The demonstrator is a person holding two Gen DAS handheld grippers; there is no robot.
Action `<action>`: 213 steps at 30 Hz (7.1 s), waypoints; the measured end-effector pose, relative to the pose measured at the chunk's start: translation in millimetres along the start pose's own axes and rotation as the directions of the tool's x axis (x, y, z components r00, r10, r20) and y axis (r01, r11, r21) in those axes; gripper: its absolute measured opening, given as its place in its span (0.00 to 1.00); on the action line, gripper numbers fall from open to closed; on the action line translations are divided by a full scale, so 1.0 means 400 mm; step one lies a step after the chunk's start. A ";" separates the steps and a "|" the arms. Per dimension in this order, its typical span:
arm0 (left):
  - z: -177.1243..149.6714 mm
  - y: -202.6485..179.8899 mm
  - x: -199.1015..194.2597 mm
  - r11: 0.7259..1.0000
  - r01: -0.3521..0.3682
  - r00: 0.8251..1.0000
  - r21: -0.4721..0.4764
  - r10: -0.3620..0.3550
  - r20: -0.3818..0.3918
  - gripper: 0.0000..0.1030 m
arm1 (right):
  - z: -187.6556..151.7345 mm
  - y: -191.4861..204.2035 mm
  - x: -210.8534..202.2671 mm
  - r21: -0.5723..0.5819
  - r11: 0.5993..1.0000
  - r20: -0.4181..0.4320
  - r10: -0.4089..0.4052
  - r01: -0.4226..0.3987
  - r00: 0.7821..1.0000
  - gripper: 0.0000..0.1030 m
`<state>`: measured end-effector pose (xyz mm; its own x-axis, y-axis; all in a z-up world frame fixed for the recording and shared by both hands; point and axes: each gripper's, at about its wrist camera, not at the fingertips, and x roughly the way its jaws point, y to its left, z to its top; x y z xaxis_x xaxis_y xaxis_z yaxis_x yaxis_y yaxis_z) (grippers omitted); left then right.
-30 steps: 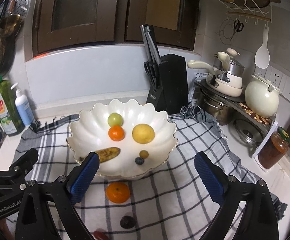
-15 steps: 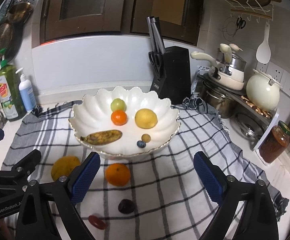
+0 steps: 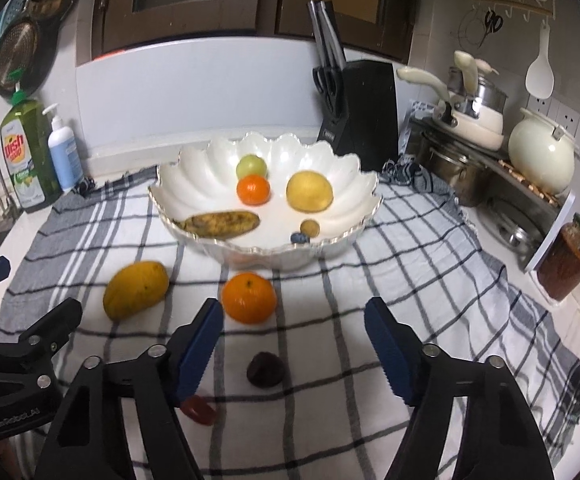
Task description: Organize fruits
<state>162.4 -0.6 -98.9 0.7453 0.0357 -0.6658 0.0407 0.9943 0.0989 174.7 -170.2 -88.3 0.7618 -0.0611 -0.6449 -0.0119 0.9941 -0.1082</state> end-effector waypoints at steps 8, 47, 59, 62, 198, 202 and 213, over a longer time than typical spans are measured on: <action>-0.048 -0.010 0.027 1.000 -0.014 0.999 -0.009 0.014 -0.033 1.00 | -0.052 0.008 0.052 -0.004 0.999 -0.059 0.033 -0.034 0.998 0.56; -0.043 -0.092 0.011 0.997 0.073 0.997 0.012 -0.073 -0.026 0.99 | -0.086 -0.077 0.029 0.067 0.996 -0.045 0.067 -0.064 0.997 0.26; -0.078 -0.204 0.034 0.976 0.212 0.976 0.051 -0.208 -0.071 0.92 | -0.132 -0.176 0.005 0.125 0.992 -0.062 0.011 -0.003 0.998 0.26; -0.086 -0.224 0.049 0.970 0.238 0.968 0.059 -0.232 -0.095 0.80 | -0.141 -0.184 0.004 0.132 0.991 -0.067 0.011 -0.002 0.998 0.26; 0.322 -0.121 0.272 0.982 0.179 0.983 0.067 -0.177 -0.043 0.60 | 0.242 -0.132 0.223 0.074 0.997 -0.023 0.023 -0.021 0.999 0.66; 0.326 -0.108 0.240 0.986 0.152 0.988 0.063 -0.151 -0.018 0.71 | 0.249 -0.135 0.189 0.084 0.996 0.008 -0.014 0.013 1.000 0.83; 0.321 -0.068 0.122 0.996 0.073 0.996 0.054 -0.076 0.055 0.93 | 0.252 -0.122 0.091 0.096 0.995 0.056 -0.025 0.020 0.998 0.87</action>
<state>283.2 -38.9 -39.1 0.7753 -0.0457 -0.6300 0.1310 0.9873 0.0897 268.5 -211.7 -30.2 0.7969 -0.0810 -0.5987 0.0653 0.9967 -0.0479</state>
